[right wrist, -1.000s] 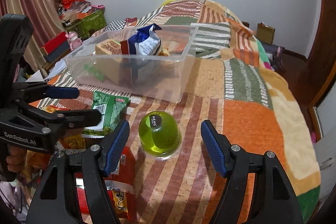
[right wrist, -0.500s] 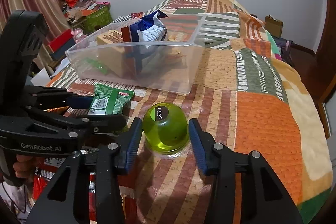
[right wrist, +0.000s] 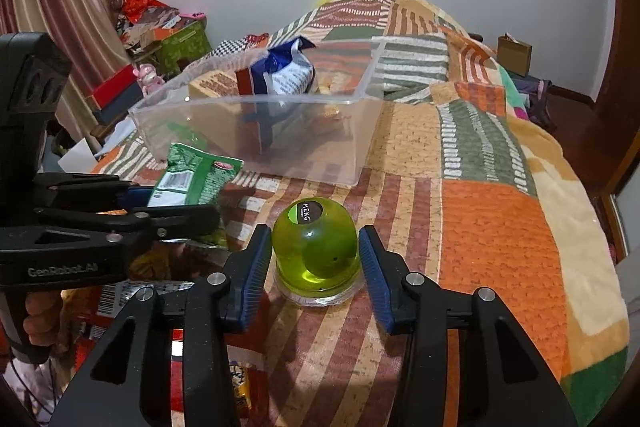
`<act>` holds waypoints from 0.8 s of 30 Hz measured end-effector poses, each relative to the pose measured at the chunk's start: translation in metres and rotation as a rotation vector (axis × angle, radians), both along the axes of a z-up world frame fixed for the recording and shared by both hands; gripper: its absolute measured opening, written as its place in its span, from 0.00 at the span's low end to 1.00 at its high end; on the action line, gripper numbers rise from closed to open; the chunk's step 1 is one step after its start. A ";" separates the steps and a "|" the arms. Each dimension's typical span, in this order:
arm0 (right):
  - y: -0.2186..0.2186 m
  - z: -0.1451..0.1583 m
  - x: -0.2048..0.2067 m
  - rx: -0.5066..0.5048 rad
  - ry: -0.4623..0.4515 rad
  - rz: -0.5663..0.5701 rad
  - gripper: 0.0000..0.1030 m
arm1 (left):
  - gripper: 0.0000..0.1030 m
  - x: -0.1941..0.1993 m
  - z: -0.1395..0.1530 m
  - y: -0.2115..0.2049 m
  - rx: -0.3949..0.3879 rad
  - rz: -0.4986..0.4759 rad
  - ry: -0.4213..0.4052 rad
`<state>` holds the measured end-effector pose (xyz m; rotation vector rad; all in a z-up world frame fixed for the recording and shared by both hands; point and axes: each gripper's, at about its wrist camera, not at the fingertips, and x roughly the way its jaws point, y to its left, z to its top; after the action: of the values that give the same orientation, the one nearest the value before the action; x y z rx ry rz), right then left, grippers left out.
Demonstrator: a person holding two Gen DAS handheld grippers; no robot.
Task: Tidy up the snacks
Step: 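Grasp green snack packet with left tool while right tool grasps green jelly cup, then lower green packet into box with left tool while right tool places jelly cup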
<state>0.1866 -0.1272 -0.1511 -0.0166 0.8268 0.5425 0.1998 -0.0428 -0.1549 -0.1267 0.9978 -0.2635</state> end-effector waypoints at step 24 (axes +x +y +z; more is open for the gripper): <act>0.018 0.061 0.034 0.052 -0.121 -0.010 0.10 | 0.32 -0.006 0.078 0.077 -0.026 0.148 -0.212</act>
<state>0.2207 -0.1088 -0.0903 0.0022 0.6940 0.5475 0.1941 0.0340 -0.0772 -0.1920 0.7706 -0.1509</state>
